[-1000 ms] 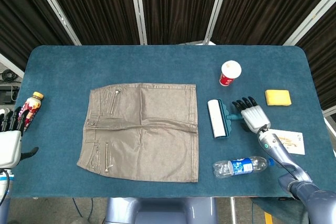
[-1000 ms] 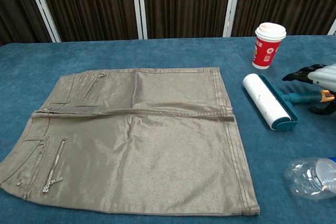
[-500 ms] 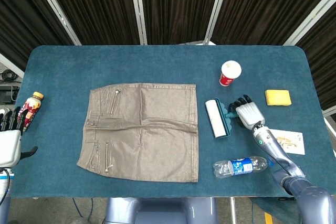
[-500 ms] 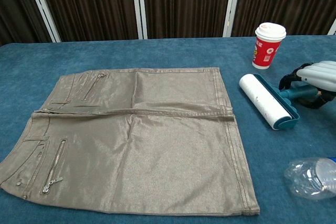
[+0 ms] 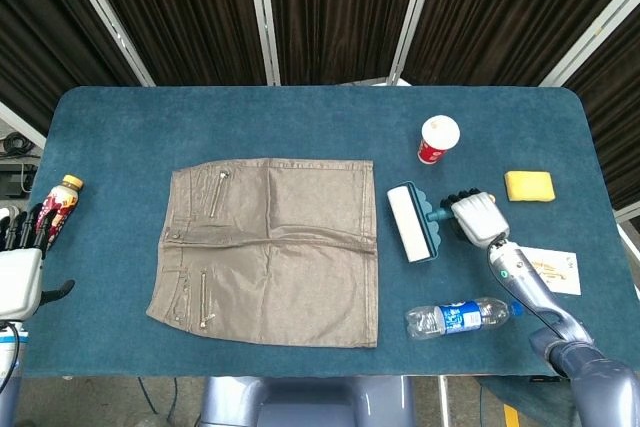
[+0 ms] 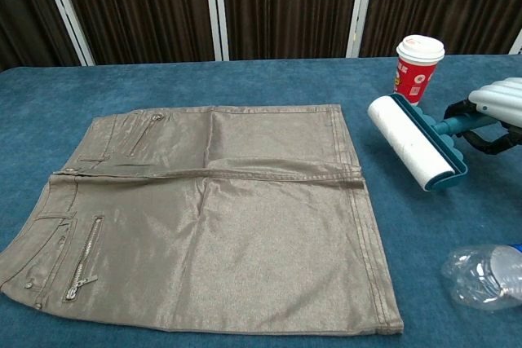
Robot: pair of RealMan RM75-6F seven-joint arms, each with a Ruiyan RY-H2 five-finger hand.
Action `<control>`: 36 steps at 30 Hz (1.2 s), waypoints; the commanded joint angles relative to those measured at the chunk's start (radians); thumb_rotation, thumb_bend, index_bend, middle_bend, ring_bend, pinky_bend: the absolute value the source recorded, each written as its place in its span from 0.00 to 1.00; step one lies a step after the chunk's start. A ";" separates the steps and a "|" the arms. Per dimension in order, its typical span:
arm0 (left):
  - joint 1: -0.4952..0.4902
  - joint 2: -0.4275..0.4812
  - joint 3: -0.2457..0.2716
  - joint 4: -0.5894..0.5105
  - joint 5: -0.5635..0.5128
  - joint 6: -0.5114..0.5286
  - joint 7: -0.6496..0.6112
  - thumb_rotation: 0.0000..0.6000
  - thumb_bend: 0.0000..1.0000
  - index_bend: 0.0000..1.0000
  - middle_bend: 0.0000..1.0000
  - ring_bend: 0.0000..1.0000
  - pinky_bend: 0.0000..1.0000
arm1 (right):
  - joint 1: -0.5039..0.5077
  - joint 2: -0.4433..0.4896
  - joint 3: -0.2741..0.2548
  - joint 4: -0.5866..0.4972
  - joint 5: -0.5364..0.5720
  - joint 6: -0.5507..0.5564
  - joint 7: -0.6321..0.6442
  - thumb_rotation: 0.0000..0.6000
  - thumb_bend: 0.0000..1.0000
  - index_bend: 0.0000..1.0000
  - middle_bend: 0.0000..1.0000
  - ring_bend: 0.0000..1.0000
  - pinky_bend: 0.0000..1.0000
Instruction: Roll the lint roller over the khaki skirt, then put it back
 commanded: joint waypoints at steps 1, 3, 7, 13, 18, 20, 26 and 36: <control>0.002 0.008 0.006 -0.009 0.013 0.001 -0.012 1.00 0.00 0.00 0.00 0.00 0.00 | -0.005 0.065 -0.002 -0.094 -0.027 0.097 -0.036 1.00 0.85 0.46 0.49 0.38 0.40; 0.002 0.012 0.009 -0.013 0.019 0.000 -0.018 1.00 0.00 0.00 0.00 0.00 0.00 | 0.002 0.102 -0.001 -0.170 -0.042 0.133 -0.087 1.00 0.86 0.46 0.49 0.38 0.40; 0.001 0.018 0.015 -0.021 0.031 -0.004 -0.026 1.00 0.00 0.00 0.00 0.00 0.00 | 0.036 0.186 -0.004 -0.381 -0.084 0.153 -0.253 1.00 0.87 0.46 0.49 0.38 0.40; 0.000 0.025 0.018 -0.023 0.035 -0.012 -0.041 1.00 0.00 0.00 0.00 0.00 0.00 | 0.114 0.270 0.029 -0.729 -0.079 0.025 -0.558 1.00 0.89 0.46 0.49 0.38 0.40; -0.001 0.034 0.015 -0.015 0.021 -0.022 -0.061 1.00 0.00 0.00 0.00 0.00 0.00 | 0.179 0.246 0.079 -0.862 -0.012 -0.116 -0.763 1.00 0.93 0.46 0.49 0.39 0.40; -0.001 0.039 0.012 -0.011 0.012 -0.027 -0.072 1.00 0.00 0.00 0.00 0.00 0.00 | 0.203 0.222 0.100 -0.884 0.033 -0.176 -0.833 1.00 0.94 0.46 0.49 0.39 0.40; 0.000 0.052 0.003 -0.001 -0.011 -0.037 -0.100 1.00 0.00 0.00 0.00 0.00 0.00 | 0.260 0.154 0.144 -0.933 0.166 -0.302 -1.003 1.00 0.96 0.46 0.49 0.39 0.40; -0.004 0.063 0.000 0.007 -0.028 -0.055 -0.123 1.00 0.00 0.00 0.00 0.00 0.00 | 0.292 0.067 0.140 -0.897 0.296 -0.332 -1.210 1.00 0.97 0.46 0.49 0.39 0.40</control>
